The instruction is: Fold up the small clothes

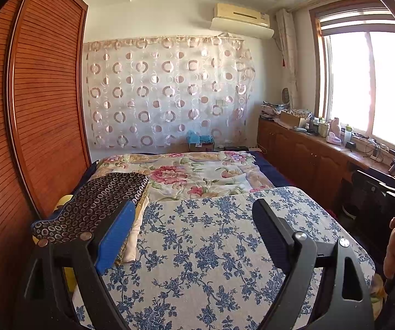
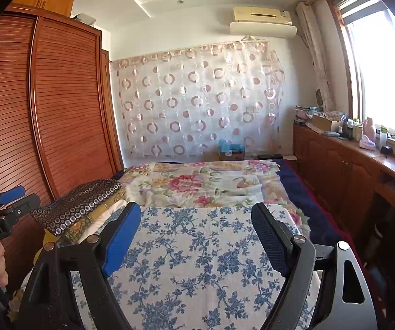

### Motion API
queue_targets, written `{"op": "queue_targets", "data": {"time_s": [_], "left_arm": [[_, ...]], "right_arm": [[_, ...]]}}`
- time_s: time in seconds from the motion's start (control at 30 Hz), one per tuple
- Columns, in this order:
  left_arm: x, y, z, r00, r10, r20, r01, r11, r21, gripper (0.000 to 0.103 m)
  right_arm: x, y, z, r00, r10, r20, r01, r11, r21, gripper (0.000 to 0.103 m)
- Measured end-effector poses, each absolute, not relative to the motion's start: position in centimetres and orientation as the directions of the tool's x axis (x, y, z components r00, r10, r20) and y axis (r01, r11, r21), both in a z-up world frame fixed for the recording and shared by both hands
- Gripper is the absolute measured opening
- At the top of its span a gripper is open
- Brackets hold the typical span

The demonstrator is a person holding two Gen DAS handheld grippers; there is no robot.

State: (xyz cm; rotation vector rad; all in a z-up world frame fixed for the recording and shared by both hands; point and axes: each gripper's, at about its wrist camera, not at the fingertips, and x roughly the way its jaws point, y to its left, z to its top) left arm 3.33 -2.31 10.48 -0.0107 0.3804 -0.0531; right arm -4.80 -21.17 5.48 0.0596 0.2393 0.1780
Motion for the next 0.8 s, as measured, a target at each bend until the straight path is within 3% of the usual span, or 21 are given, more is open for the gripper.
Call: {"op": "queue_targets", "data": {"time_s": [0.8], "left_arm": [[3.12,-2.47,10.52,0.928,-0.055,-0.369,0.052,0.998,-0.019,0.088]], "right_arm": [[-4.58,-21.53,5.54,0.956,0.181,-0.231,-0.167,0.983,0.079,0.084]]}}
